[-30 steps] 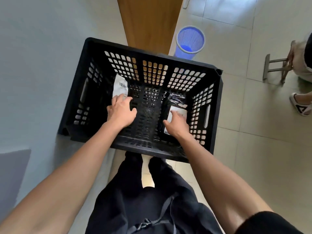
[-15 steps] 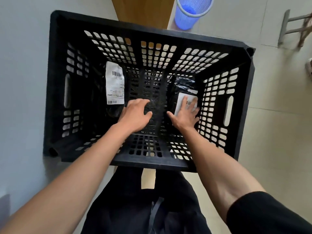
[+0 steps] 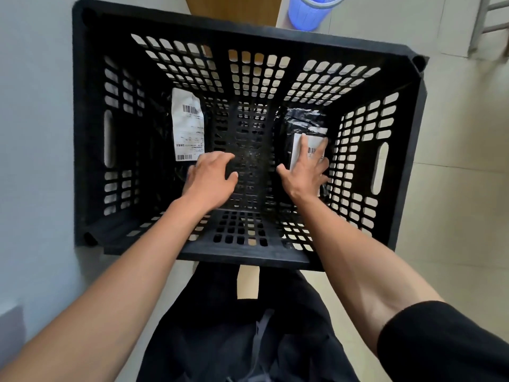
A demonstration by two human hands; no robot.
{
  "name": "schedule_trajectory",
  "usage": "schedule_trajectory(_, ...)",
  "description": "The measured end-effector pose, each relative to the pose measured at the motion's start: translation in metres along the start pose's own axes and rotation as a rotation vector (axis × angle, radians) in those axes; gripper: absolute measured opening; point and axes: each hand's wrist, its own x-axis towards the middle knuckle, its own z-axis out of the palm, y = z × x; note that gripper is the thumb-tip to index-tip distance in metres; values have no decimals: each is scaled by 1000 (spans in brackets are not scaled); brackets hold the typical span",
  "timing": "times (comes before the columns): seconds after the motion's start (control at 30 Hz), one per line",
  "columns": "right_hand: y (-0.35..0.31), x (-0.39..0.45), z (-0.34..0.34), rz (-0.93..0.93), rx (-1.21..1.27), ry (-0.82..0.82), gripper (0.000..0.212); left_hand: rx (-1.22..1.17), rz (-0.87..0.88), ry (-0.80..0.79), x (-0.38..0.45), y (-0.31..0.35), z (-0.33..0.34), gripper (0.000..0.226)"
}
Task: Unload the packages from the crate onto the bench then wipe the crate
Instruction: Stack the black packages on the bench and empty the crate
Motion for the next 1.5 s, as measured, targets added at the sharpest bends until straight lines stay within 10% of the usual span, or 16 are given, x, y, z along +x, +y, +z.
schedule_trajectory(0.67, -52, -45, -9, -277, -105, -21, 90, 253, -258, 97, 21, -42, -13, 91)
schedule_trajectory(1.5, -53, -46, 3, -236, -134, -32, 80, 158, -200, 389, 28, -42, -17, 76)
